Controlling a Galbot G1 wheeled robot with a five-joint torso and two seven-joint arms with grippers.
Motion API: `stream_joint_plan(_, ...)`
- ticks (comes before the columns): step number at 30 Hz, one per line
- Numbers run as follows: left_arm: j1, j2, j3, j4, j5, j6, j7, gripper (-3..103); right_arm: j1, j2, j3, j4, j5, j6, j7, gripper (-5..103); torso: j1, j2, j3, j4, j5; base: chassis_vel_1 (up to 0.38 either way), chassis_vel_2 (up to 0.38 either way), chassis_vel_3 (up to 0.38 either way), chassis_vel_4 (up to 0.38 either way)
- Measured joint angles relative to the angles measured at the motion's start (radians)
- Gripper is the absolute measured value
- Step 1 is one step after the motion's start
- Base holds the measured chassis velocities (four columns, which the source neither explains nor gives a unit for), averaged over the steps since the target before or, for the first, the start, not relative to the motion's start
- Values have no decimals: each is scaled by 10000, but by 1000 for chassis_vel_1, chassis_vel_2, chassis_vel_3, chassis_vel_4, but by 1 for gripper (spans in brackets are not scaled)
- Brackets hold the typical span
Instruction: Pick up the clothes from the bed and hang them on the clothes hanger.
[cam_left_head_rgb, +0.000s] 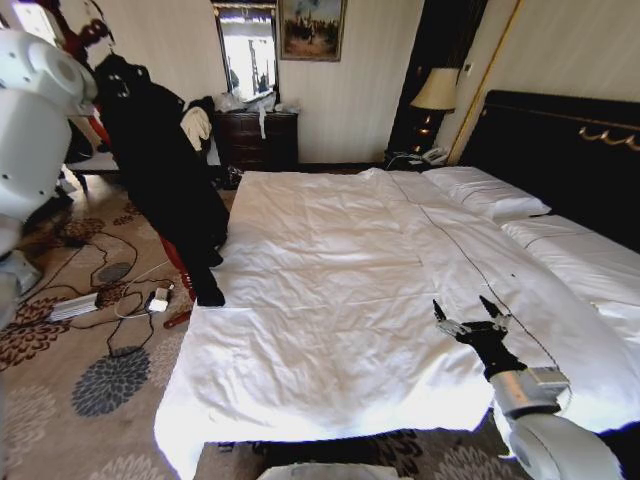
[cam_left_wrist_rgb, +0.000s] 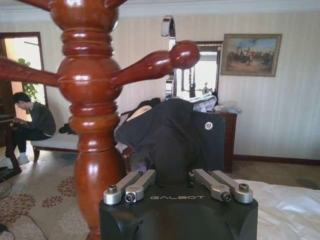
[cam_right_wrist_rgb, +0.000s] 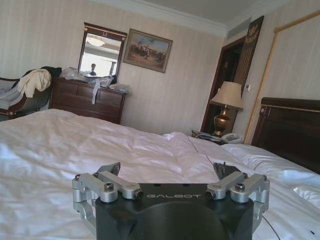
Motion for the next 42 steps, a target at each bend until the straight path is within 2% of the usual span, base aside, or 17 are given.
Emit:
stream_joint_plan(15,774,321,-595,-1051,-124,158,-462,17,0,0,0,0,0,0,0,100,0,0,0,-1,2,0,0,0,0)
stream_joint_plan(42,1736,1190,-802,-2307,-315,153,-633,17,0,0,0,0,0,0,0,100,0,0,-1,-3,5,0,0,0,0)
